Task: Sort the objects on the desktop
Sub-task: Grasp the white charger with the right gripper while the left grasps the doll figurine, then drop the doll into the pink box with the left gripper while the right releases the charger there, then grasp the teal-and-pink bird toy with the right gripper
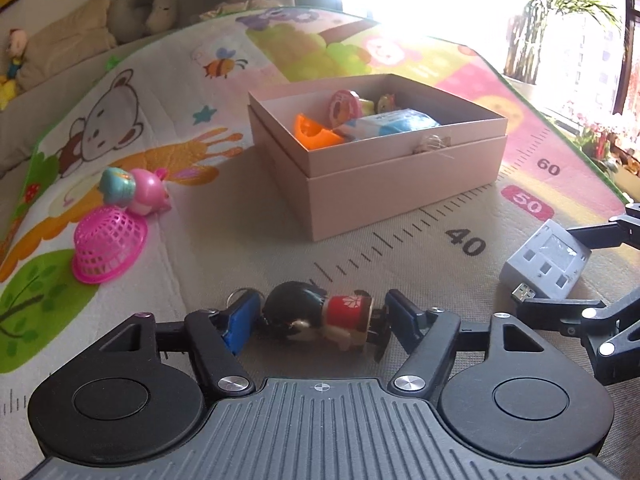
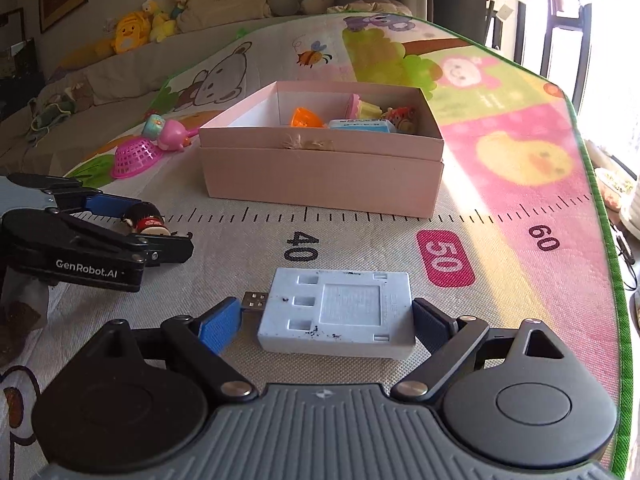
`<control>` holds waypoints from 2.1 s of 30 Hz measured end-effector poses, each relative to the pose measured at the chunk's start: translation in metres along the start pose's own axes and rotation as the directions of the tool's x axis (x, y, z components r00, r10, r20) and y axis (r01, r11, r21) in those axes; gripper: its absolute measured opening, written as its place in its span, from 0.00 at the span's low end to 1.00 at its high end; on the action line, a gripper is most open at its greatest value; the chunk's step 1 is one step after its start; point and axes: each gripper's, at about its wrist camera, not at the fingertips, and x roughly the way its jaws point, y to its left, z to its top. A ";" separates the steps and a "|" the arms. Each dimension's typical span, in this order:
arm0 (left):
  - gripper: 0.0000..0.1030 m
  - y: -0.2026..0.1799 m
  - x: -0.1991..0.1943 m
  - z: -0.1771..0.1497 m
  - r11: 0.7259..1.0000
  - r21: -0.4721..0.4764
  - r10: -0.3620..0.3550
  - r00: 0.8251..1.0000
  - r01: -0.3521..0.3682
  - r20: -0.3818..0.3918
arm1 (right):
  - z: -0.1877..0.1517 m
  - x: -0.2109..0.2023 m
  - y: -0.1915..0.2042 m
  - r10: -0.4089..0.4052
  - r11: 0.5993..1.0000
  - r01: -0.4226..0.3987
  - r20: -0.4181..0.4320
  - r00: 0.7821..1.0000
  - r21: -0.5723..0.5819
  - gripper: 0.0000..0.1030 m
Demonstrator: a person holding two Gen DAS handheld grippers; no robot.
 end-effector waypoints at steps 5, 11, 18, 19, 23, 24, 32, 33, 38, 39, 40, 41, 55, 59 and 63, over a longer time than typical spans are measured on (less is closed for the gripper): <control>0.69 -0.011 -0.017 -0.010 1.000 0.017 0.007 1.000 -0.007 -0.001 | 0.000 -0.001 0.004 0.010 1.000 -0.010 -0.004 1.000 -0.015 0.88; 0.68 -0.010 -0.059 -0.008 1.000 0.018 0.011 0.998 -0.012 0.065 | 0.017 -0.034 0.003 0.064 0.995 -0.062 0.020 0.998 -0.078 0.88; 0.68 -0.001 -0.120 0.056 0.996 0.009 0.079 0.942 -0.086 0.327 | 0.081 -0.120 -0.013 0.042 0.994 -0.009 0.292 0.956 -0.113 0.88; 0.68 0.000 -0.122 0.063 0.995 0.009 0.091 0.932 -0.100 0.350 | 0.091 -0.126 -0.016 0.031 0.994 0.004 0.319 0.947 -0.109 0.88; 0.68 0.004 -0.119 0.091 0.991 -0.006 0.122 0.911 -0.130 0.393 | 0.118 -0.133 -0.020 -0.013 0.994 0.051 0.380 0.925 -0.091 0.88; 0.68 0.005 -0.115 0.095 0.992 -0.005 0.115 0.913 -0.123 0.391 | 0.122 -0.133 -0.021 -0.018 0.994 0.058 0.390 0.921 -0.092 0.88; 0.77 -0.002 -0.028 0.143 1.000 -0.013 0.006 0.950 -0.003 0.311 | 0.149 -0.101 -0.032 -0.022 0.996 0.052 0.358 0.933 -0.076 0.88; 0.84 -0.001 -0.021 0.141 0.999 -0.032 0.016 0.955 -0.006 0.296 | 0.154 -0.094 -0.035 -0.014 0.997 0.037 0.342 0.940 -0.061 0.88; 0.94 0.020 -0.020 0.090 0.997 -0.063 0.054 0.966 -0.039 0.252 | 0.165 -0.064 -0.048 0.009 1.000 -0.010 0.262 0.965 0.002 0.88; 0.94 0.025 -0.021 0.079 0.996 -0.065 0.074 0.969 -0.061 0.235 | 0.169 -0.055 -0.048 0.009 1.000 -0.012 0.241 0.971 0.010 0.88; 0.94 0.031 -0.023 0.065 0.994 -0.075 0.095 0.973 -0.081 0.212 | 0.173 -0.047 -0.047 0.010 1.000 -0.014 0.224 0.975 0.016 0.88; 0.94 0.038 -0.025 0.054 0.991 -0.090 0.110 0.976 -0.094 0.189 | 0.179 -0.036 -0.045 0.014 1.000 -0.018 0.203 0.979 0.021 0.88; 0.99 0.104 -0.038 -0.022 0.927 -0.323 0.234 0.968 -0.193 0.093 | 0.222 0.106 -0.002 0.098 0.994 -0.094 -0.086 0.991 0.054 0.96; 0.99 0.109 -0.035 -0.026 0.919 -0.351 0.226 0.970 -0.180 0.094 | 0.228 0.102 0.017 0.081 0.996 -0.077 -0.099 0.992 0.041 0.97; 0.99 0.111 -0.042 -0.027 0.904 -0.373 0.274 0.953 -0.209 0.128 | 0.239 0.107 0.056 0.164 0.986 -0.159 -0.119 0.979 0.054 0.97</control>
